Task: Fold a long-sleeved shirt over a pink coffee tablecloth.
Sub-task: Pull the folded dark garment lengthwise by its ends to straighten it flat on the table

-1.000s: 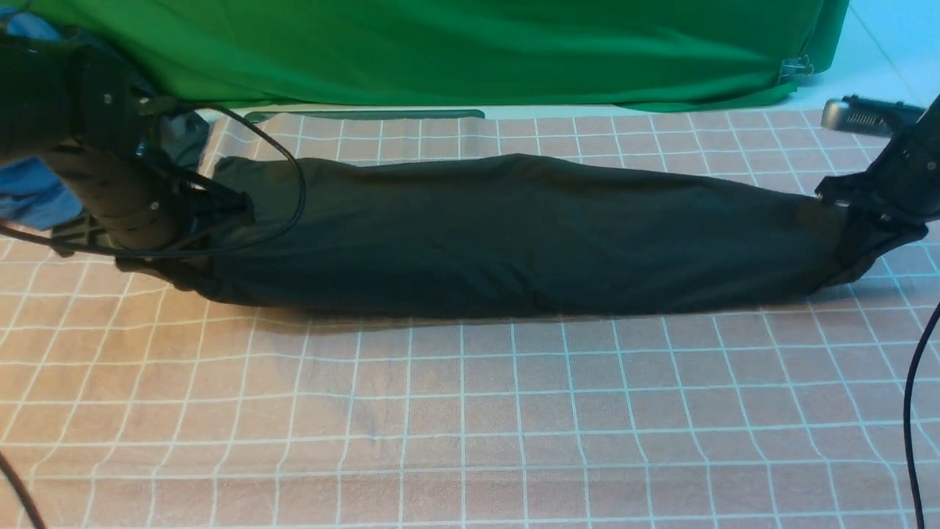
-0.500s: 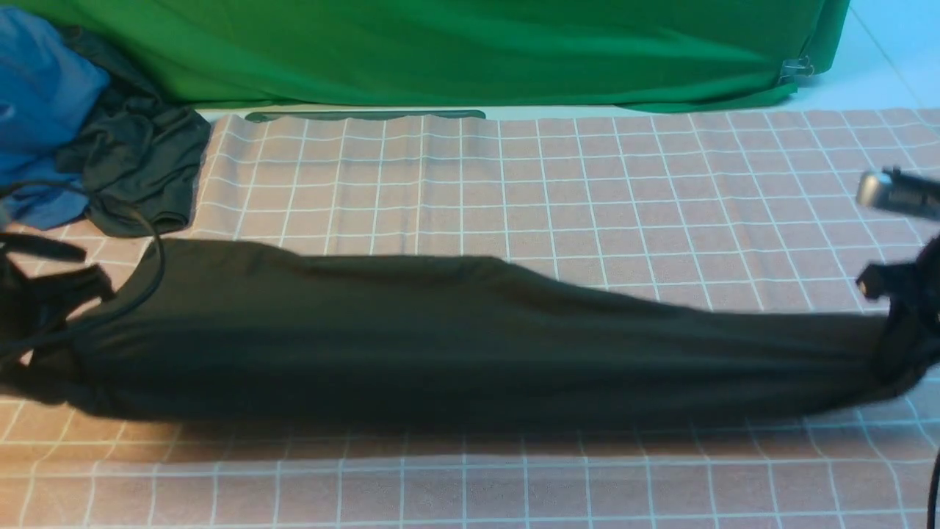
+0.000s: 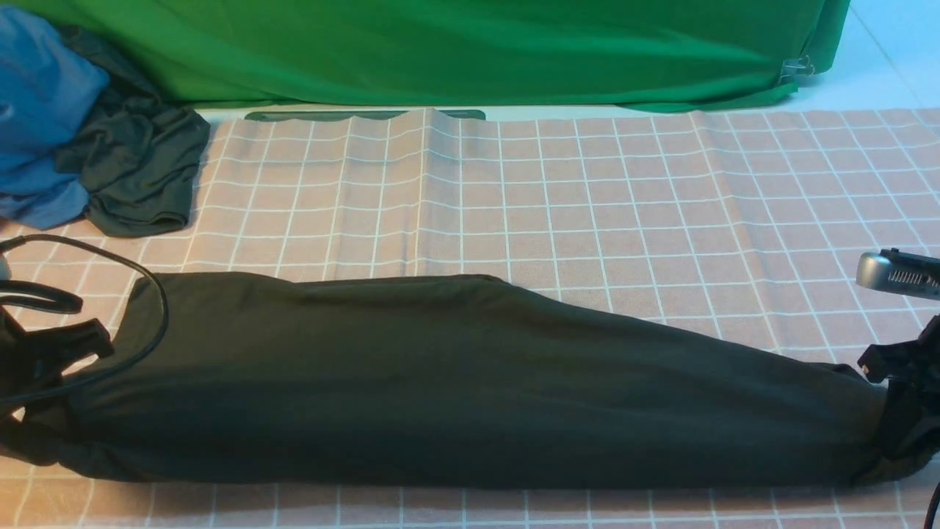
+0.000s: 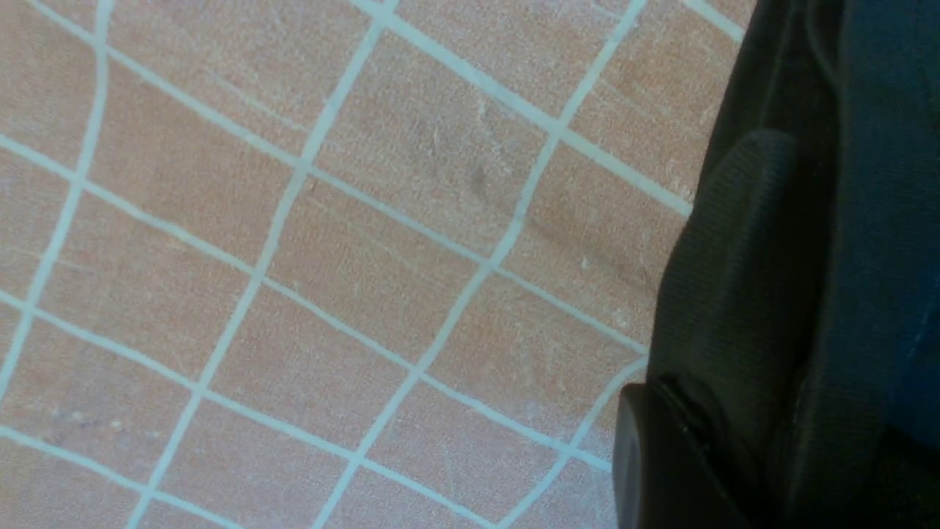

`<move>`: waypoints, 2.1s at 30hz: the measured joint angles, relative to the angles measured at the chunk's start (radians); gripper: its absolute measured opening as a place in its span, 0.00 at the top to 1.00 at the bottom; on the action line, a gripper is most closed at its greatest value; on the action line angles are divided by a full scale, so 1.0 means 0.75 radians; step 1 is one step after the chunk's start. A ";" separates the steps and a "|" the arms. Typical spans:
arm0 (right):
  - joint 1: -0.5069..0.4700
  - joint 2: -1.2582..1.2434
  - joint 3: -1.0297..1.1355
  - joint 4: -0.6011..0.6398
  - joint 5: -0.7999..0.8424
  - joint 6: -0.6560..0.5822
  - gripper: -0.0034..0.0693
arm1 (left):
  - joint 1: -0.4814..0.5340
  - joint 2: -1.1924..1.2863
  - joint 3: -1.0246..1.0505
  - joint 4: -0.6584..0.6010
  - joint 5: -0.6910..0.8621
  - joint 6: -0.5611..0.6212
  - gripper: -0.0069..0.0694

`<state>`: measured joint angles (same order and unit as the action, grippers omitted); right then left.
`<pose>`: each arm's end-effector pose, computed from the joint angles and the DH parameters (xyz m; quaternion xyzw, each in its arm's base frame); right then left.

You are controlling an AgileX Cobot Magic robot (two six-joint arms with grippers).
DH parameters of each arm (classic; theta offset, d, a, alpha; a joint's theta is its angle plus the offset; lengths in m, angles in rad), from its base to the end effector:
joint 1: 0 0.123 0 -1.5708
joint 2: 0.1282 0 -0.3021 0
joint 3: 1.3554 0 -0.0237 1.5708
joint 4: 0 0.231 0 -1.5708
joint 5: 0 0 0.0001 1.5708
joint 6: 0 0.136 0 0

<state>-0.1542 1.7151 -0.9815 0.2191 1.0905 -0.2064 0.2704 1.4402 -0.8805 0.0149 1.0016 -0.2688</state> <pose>0.2601 -0.0139 0.1619 -0.0325 -0.9918 -0.1057 0.0645 0.2200 0.0628 0.2057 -0.2625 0.9637 0.0065 0.0483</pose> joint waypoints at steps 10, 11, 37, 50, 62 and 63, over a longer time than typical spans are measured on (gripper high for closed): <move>0.000 0.000 -0.080 -0.044 0.110 0.033 0.47 | 0.000 0.000 -0.104 0.154 0.075 -0.033 0.28; 0.000 -0.003 -0.100 -0.045 0.128 0.036 0.49 | 0.000 0.000 -0.125 0.157 0.091 -0.040 0.27; 0.268 -0.040 -0.067 -0.112 -0.104 0.084 0.90 | -0.112 -0.013 0.203 -0.299 -0.195 0.200 0.89; 0.268 -0.020 0.097 -0.326 -0.259 0.225 0.89 | -0.112 -0.019 0.250 -0.002 -0.107 -0.054 0.89; 0.268 -0.309 0.097 -0.165 -0.368 0.230 0.86 | -0.112 -0.277 0.143 -0.131 -0.246 -0.038 0.89; 0.268 -0.325 0.097 -0.116 -0.377 0.195 0.86 | -0.112 -0.275 0.143 -0.155 -0.253 -0.033 0.89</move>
<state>0.0465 1.4712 -0.9087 0.1325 0.8080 -0.0598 0.1861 1.2340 -0.7733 -0.1010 0.8120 -0.2935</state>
